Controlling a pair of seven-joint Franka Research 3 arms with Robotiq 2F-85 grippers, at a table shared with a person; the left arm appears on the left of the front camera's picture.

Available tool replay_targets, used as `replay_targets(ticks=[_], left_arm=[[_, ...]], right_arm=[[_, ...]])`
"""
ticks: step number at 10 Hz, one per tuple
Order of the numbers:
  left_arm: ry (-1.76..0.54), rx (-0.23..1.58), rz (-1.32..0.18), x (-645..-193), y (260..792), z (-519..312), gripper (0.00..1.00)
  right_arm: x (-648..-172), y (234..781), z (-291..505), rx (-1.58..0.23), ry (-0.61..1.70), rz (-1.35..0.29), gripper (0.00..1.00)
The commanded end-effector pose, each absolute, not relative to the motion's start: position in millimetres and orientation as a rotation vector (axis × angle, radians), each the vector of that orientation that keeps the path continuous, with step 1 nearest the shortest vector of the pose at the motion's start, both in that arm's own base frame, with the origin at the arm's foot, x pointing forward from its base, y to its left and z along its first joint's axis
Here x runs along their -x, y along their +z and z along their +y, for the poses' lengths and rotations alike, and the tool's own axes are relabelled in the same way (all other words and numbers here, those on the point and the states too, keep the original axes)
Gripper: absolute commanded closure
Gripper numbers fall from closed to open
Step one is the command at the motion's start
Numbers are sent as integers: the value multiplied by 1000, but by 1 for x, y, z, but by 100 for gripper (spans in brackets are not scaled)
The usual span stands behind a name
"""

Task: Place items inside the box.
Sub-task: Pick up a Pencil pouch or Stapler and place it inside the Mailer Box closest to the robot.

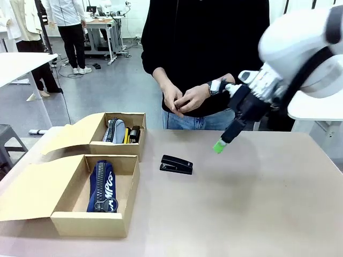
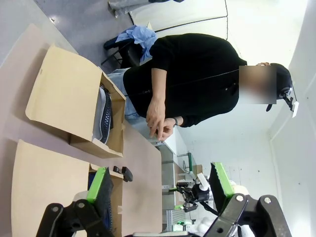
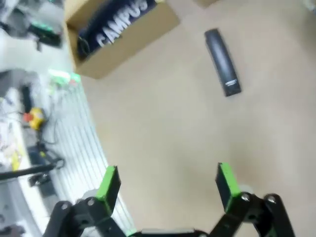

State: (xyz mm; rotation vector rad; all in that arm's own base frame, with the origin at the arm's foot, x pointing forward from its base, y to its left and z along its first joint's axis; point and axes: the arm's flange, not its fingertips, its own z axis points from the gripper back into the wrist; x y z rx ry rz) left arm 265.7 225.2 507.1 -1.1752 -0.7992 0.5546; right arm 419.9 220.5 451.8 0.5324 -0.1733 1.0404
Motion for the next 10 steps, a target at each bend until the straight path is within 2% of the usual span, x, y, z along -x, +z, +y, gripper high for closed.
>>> replay_targets(ticks=[1, 2, 3, 4, 6, 8, 10], left_arm=[[536, 1193, -832, -265, 504, 223, 0], [536, 1193, -832, -265, 504, 223, 0], [536, 1193, -832, -265, 504, 223, 0], [536, 1193, -832, -265, 504, 223, 0], [536, 1193, -832, -265, 504, 223, 0], [536, 1193, -832, -265, 504, 223, 0], [536, 1193, -832, -265, 504, 223, 0]], right_arm=[[-412, 488, 163, -370, 950, -256, 0], [-420, 452, 220, -532, 1040, -173, 0], [-426, 456, 210, -471, 1044, -189, 0], [-416, 454, 215, -447, 1133, -254, 0], [-426, 442, 236, -367, 1219, -386, 0], [-451, 411, 293, -243, 1324, -338, 0], [-471, 378, 330, -237, 1385, -276, 0]])
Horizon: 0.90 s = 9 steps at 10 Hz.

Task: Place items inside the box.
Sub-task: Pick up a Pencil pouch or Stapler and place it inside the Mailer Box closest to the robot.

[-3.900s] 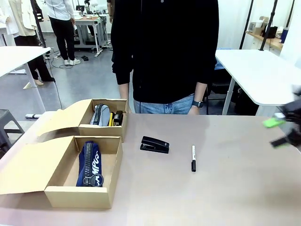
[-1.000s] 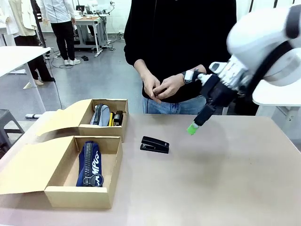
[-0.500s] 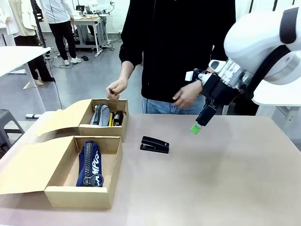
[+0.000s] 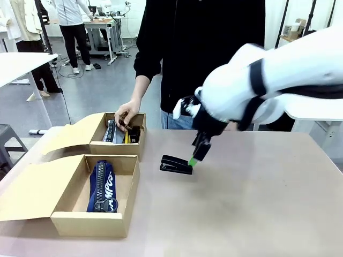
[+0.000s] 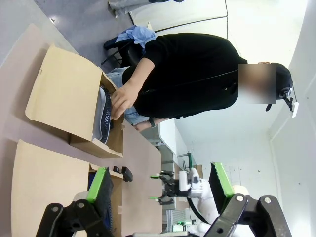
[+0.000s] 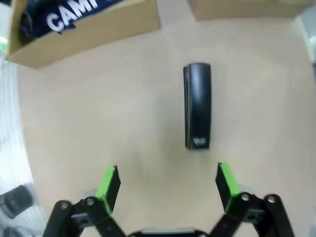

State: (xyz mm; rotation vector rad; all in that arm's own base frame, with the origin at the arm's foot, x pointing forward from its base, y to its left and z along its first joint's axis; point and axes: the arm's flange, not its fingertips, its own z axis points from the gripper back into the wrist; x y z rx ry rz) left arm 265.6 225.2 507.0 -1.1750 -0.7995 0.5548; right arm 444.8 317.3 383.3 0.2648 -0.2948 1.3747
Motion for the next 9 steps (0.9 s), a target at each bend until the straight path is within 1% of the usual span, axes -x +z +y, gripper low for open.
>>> replay_targets(ticks=[1, 2, 3, 6, 9], left_arm=[[536, 1193, -832, -265, 504, 223, 0], [536, 1193, -832, -265, 504, 223, 0], [536, 1193, -832, -265, 504, 223, 0], [536, 1193, -832, -265, 504, 223, 0], [536, 1193, -832, -265, 504, 223, 0]], right_arm=[[-475, 368, 343, -239, 1402, -249, 0], [-480, 360, 352, -184, 1404, -225, 0], [-486, 351, 361, -216, 1423, -193, 0], [-497, 323, 376, -227, 1413, -106, 0], [-500, 314, 382, -215, 1403, -76, 0]])
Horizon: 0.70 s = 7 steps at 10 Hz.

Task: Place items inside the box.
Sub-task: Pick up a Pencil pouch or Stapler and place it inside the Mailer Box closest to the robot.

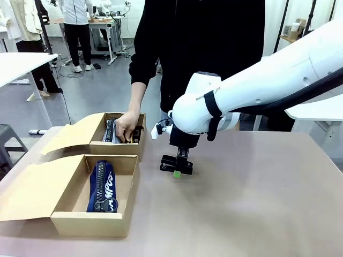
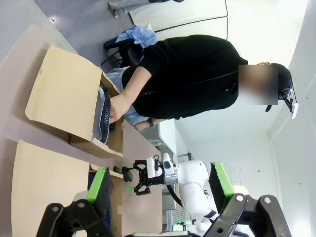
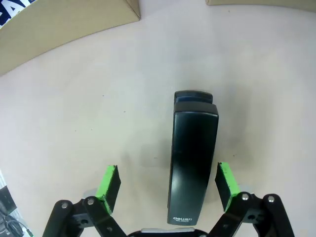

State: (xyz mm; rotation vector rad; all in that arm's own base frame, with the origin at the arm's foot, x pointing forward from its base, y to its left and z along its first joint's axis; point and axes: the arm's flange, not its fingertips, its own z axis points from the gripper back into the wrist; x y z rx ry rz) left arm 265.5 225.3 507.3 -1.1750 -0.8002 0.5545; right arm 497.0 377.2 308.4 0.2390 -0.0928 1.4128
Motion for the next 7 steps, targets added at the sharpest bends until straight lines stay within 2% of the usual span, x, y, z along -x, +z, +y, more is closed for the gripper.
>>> replay_targets(ticks=[1, 3, 4, 5, 6, 7], left_arm=[[536, 1193, -832, -265, 504, 223, 0], [536, 1193, -832, -265, 504, 223, 0], [536, 1193, -832, -265, 504, 223, 0], [536, 1193, -832, -265, 504, 223, 0], [536, 1193, -832, -265, 504, 223, 0], [536, 1193, -832, -265, 504, 223, 0]], right_arm=[[-500, 314, 383, -211, 1404, -72, 0], [-499, 314, 382, -196, 1408, -40, 0], [-498, 314, 381, -188, 1398, -21, 60], [-497, 314, 380, -182, 1394, -22, 60], [-497, 314, 380, -197, 1398, -23, 100], [-497, 314, 380, -186, 1395, -18, 65]])
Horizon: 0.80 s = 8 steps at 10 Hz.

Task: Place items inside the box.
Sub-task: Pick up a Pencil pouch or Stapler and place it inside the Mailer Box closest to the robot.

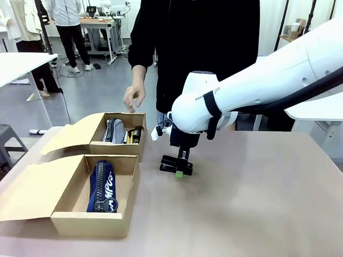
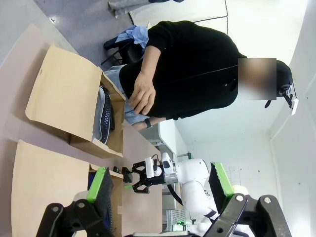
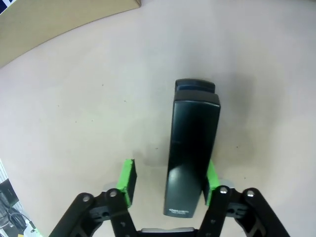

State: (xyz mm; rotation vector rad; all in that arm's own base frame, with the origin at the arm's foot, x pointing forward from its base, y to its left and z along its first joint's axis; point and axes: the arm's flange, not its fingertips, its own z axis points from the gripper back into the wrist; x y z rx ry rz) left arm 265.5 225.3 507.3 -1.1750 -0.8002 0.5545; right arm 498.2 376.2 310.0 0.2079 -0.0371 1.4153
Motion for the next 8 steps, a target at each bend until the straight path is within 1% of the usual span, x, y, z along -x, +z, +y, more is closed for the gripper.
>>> replay_targets(ticks=[1, 6, 8], left_arm=[[536, 1193, -832, -265, 504, 223, 0], [536, 1193, -832, -265, 504, 223, 0], [536, 1193, -832, -265, 504, 223, 0]], right_arm=[[-497, 315, 380, -189, 1395, -16, 100], [-496, 320, 380, -195, 1386, 8, 100], [-494, 338, 371, -174, 1318, 12, 100]])
